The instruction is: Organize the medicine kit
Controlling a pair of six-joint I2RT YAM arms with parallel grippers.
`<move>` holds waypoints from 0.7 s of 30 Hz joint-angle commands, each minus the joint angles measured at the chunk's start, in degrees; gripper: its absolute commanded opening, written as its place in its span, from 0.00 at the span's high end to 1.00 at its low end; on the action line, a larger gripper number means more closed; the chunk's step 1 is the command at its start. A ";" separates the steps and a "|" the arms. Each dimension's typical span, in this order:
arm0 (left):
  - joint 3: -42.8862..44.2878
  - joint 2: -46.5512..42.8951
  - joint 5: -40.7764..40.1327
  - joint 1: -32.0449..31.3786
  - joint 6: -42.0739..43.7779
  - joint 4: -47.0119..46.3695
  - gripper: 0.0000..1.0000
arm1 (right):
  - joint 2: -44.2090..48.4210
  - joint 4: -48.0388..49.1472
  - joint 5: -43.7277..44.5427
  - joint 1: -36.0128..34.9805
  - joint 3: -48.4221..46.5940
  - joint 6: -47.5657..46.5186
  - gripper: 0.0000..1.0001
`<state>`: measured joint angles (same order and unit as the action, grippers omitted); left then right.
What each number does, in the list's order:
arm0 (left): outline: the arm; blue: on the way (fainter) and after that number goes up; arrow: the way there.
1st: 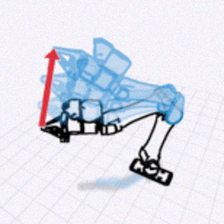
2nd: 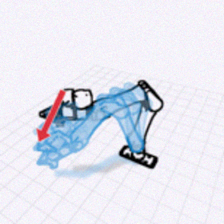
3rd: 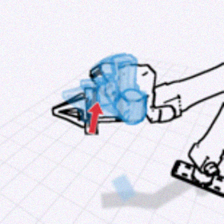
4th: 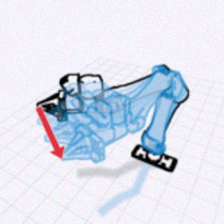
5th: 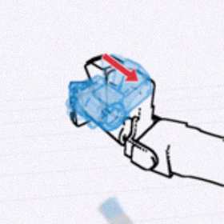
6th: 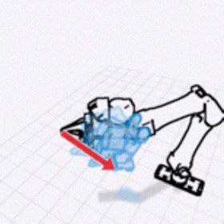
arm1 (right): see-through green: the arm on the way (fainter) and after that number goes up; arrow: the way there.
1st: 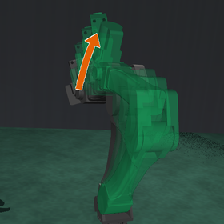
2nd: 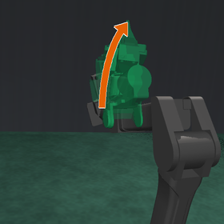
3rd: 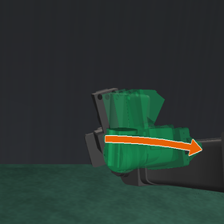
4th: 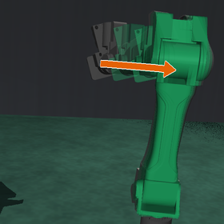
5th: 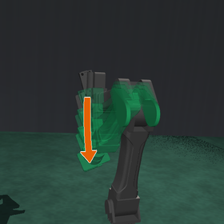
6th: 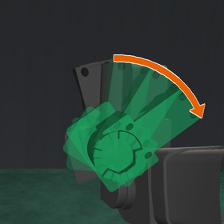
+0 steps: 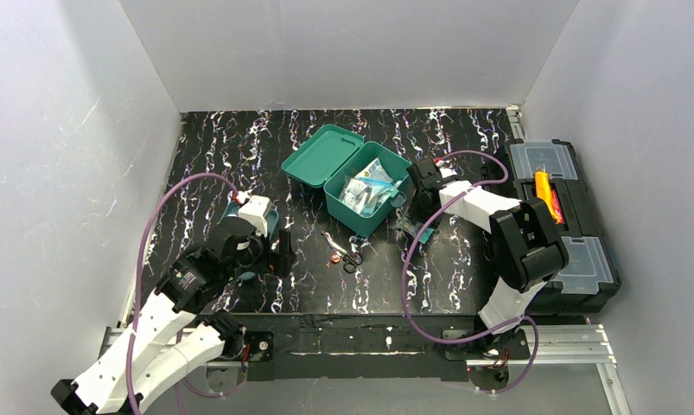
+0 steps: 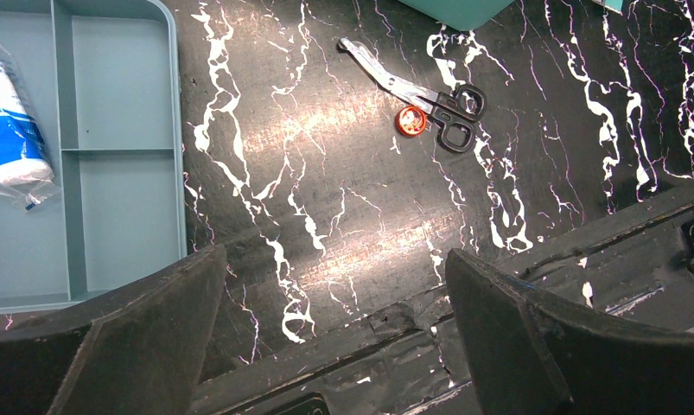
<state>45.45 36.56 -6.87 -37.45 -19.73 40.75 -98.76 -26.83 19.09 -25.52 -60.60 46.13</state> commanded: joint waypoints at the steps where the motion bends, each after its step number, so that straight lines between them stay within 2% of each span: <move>1: -0.15 -0.01 0.10 0.27 0.39 0.01 0.02 | -2.11 -1.55 -1.49 0.12 1.33 -1.57 0.51; 8: -0.10 0.09 0.19 0.28 0.39 -0.02 0.02 | -1.86 -2.45 -3.70 -0.88 4.73 -3.28 0.59; 11: -0.10 0.04 0.19 0.21 0.40 -0.02 0.02 | -1.47 -2.89 -3.99 -1.49 6.09 -4.07 0.70; 16: -0.12 -0.15 0.13 0.29 0.39 -0.01 0.02 | 0.00 -2.14 -5.83 -1.81 9.27 -4.71 0.99; 21: -0.10 -0.17 0.36 0.22 0.39 -0.06 0.02 | 3.73 -2.37 -6.40 -1.83 10.87 -5.34 0.99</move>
<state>45.45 36.56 -6.83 -37.45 -19.70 40.75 -94.83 -21.56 15.92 -26.46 -54.15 42.41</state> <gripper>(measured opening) 0.981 0.055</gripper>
